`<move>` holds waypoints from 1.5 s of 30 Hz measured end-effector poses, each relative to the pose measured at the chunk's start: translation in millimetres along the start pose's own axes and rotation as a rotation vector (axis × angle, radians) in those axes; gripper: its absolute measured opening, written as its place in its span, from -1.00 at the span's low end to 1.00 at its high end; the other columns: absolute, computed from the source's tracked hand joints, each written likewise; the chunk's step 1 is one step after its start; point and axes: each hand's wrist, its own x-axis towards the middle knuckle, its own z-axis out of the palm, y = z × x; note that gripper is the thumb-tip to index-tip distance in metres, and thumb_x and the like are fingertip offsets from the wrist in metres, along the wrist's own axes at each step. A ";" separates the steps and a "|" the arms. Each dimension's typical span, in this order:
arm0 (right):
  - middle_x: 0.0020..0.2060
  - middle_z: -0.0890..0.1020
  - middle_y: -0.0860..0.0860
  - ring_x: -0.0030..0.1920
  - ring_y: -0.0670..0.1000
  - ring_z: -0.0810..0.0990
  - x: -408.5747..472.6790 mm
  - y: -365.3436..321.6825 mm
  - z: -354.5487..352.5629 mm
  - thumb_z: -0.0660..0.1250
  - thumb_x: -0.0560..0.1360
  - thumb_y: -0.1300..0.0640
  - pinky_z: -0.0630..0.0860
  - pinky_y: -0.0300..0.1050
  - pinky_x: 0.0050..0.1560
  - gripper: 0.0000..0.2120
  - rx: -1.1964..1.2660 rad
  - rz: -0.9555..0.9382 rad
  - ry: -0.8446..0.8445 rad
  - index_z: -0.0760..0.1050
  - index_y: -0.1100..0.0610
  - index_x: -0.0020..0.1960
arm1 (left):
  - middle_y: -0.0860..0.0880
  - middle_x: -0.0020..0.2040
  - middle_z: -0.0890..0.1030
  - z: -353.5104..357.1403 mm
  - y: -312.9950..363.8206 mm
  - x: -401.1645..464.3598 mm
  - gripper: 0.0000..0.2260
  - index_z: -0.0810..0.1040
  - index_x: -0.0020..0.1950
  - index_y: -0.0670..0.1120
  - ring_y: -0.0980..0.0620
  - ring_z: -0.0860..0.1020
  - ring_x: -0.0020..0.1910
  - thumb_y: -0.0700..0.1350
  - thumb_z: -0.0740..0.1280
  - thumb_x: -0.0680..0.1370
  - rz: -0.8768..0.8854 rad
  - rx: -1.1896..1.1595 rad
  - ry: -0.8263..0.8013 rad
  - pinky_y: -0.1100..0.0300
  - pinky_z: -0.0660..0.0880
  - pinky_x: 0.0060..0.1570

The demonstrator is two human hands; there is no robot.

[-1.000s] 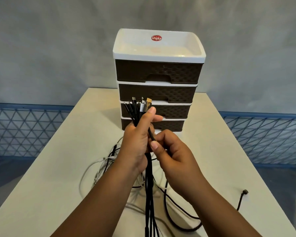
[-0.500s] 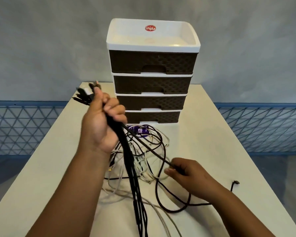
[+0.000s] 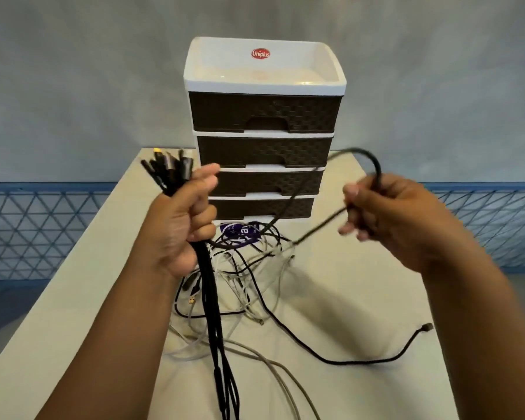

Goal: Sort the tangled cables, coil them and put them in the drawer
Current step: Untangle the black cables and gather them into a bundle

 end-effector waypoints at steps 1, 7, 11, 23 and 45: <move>-0.49 0.53 0.04 -0.39 0.03 0.66 2.7 -12.4 8.3 0.38 0.36 0.09 0.51 -0.25 -0.42 -0.84 0.114 -0.063 -0.041 0.48 0.16 -0.17 | 0.12 -0.50 0.20 4.0 -4.3 -1.0 -0.75 0.58 0.18 -0.08 0.21 0.14 -0.58 -0.24 0.30 0.53 -0.025 0.069 -0.020 0.37 0.09 -0.63; -0.40 0.53 0.06 -0.27 0.05 0.67 24.8 -47.3 59.1 0.25 0.61 0.18 0.56 -0.21 -0.23 -0.88 0.309 -0.323 -0.226 0.48 0.20 -0.08 | 0.08 -0.46 0.19 29.5 -36.2 -4.2 -0.62 0.56 0.22 -0.17 0.17 0.13 -0.55 -0.07 0.45 0.45 -0.236 0.374 -0.222 0.34 0.11 -0.61; -0.27 0.58 0.09 -0.16 0.08 0.66 35.7 -27.2 64.0 0.17 0.65 0.16 0.57 -0.15 -0.13 -0.83 0.380 -0.331 -0.262 0.48 0.23 0.04 | 0.09 -0.49 0.17 32.7 -38.8 -1.8 -0.80 0.55 -0.06 -0.13 0.16 0.11 -0.56 0.00 0.34 0.56 -0.200 0.380 -0.182 0.33 0.08 -0.58; -0.14 0.60 -0.07 -0.21 -0.09 0.55 41.4 119.1 76.8 0.44 0.50 -0.01 0.53 -0.12 -0.14 -0.87 -0.568 -0.042 -0.279 0.61 -0.09 0.05 | 0.10 -0.53 0.07 24.3 3.6 -3.0 -0.77 0.62 -0.13 -0.01 0.20 0.03 -0.60 -0.01 0.20 0.58 -0.085 -0.238 -0.219 0.40 0.02 -0.66; -0.46 0.54 -0.07 -0.34 -0.02 0.60 67.6 9.0 64.6 0.17 0.66 0.09 0.60 -0.10 -0.19 -0.83 -0.383 -0.410 0.158 0.49 0.07 -0.04 | 0.09 -0.59 0.17 -23.0 29.2 -10.9 -0.90 0.45 -0.14 0.03 0.19 0.10 -0.65 0.01 0.24 0.54 -0.023 -0.284 -0.095 0.39 -0.01 -0.65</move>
